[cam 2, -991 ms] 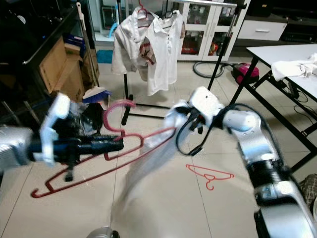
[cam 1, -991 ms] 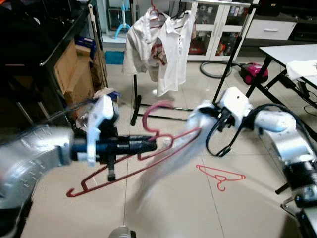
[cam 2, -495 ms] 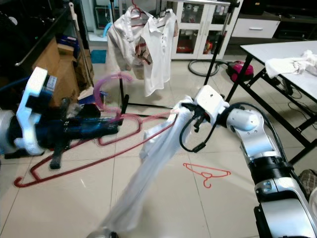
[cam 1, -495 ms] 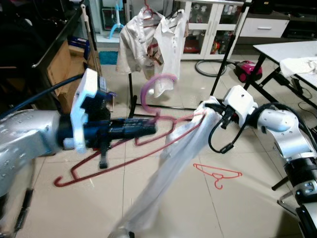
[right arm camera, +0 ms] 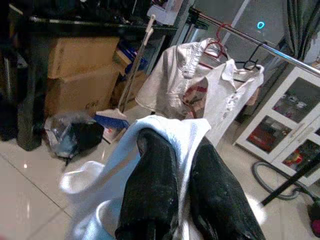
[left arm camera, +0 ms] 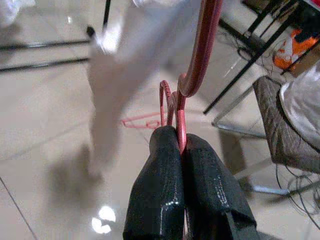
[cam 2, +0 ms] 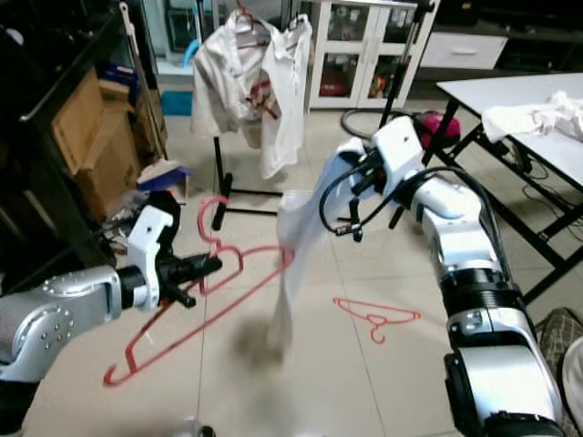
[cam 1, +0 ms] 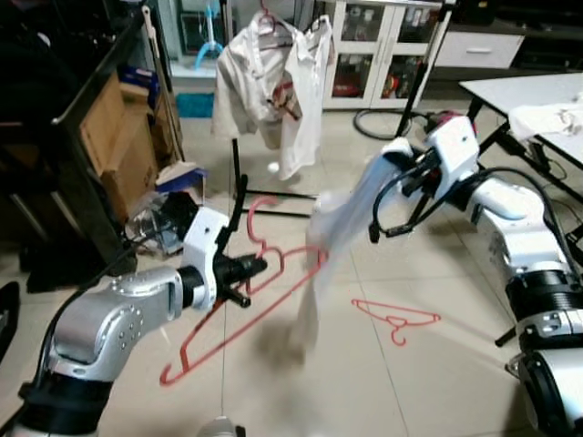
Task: Hang hanger
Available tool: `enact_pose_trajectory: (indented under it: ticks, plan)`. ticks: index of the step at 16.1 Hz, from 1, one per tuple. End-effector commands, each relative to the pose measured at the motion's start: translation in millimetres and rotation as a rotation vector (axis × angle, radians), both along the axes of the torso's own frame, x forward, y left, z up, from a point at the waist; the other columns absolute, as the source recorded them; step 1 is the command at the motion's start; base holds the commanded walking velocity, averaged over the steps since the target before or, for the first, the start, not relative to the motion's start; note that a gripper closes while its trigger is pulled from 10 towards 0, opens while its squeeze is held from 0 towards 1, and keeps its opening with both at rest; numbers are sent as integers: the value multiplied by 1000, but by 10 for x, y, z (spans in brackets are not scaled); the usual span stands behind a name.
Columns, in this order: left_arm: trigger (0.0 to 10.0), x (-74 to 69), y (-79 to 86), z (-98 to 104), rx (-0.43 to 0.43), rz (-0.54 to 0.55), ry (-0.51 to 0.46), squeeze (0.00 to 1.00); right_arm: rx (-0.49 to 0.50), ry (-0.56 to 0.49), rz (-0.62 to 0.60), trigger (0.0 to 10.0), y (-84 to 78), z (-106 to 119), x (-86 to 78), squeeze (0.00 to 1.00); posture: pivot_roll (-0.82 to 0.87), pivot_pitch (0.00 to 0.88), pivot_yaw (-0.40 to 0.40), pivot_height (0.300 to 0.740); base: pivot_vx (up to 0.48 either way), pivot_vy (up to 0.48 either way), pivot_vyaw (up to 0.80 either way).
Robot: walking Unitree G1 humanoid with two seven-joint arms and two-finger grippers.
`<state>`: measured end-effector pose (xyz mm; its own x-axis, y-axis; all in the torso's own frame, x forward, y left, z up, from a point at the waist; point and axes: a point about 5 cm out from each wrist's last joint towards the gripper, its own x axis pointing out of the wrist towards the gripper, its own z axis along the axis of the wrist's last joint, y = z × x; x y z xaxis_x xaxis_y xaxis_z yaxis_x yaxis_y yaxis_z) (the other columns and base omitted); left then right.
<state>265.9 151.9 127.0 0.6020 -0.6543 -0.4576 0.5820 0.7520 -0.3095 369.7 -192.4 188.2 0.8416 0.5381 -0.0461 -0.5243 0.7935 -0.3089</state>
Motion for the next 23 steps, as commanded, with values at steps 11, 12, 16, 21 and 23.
enact_pose_trajectory:
  ticks: [11,12,16,21,23]
  plan:
    - [10000,-222,202,1429,-96,-429,-509,0,-74,-36,35,10000,-8,67,2,0,59,0,-41,740,0,0,0]
    - [10000,-219,217,1607,-121,-428,-600,0,-82,-20,56,10000,-19,49,-19,0,58,0,-42,740,0,0,0]
    - [10000,-319,236,1714,-140,-481,-693,0,-136,20,-1,10000,-226,-43,-31,0,43,0,-46,740,0,0,0]
    - [10000,103,377,1971,-291,-110,-989,0,-57,54,158,10000,-129,57,-170,0,42,0,-48,740,0,0,0]
    - [10000,232,419,2121,-357,-22,-1065,0,-73,76,258,10000,-63,78,-267,0,39,0,-51,740,0,0,0]
